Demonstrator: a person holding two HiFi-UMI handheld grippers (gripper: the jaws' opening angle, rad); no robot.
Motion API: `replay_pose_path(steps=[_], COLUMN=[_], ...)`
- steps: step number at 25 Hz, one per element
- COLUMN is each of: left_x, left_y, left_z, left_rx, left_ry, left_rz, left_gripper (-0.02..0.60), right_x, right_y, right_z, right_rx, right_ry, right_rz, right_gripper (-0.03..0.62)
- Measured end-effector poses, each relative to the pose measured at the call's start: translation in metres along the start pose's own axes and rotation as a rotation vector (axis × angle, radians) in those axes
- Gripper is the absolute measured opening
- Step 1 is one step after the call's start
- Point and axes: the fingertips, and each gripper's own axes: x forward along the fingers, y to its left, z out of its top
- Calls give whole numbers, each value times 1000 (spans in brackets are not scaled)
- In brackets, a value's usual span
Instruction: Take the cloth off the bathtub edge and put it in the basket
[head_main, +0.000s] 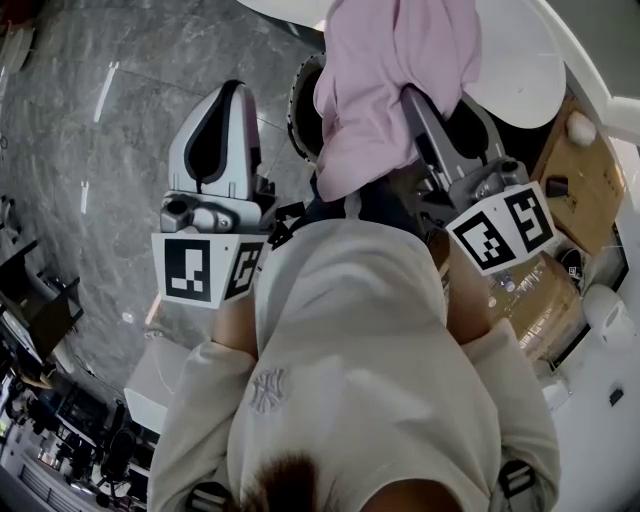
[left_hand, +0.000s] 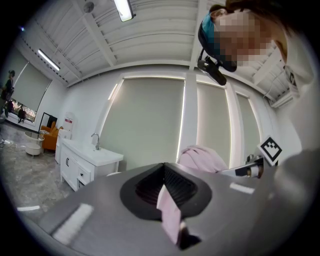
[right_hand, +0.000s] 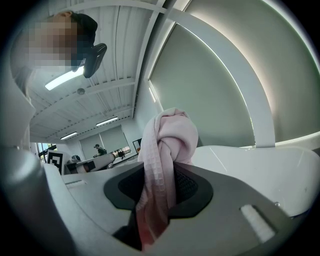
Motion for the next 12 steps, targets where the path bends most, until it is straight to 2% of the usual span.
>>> replay_pose_path(steps=[12], left_x=[-1], left_y=[-2], left_z=[-8], left_rx=[0], left_ry=[22], left_rz=[-8], left_gripper=[49], right_x=[6], right_y=[-7], right_z=[-39], right_rx=[-6], right_ry=[62], right_rz=[-5], right_gripper=[116])
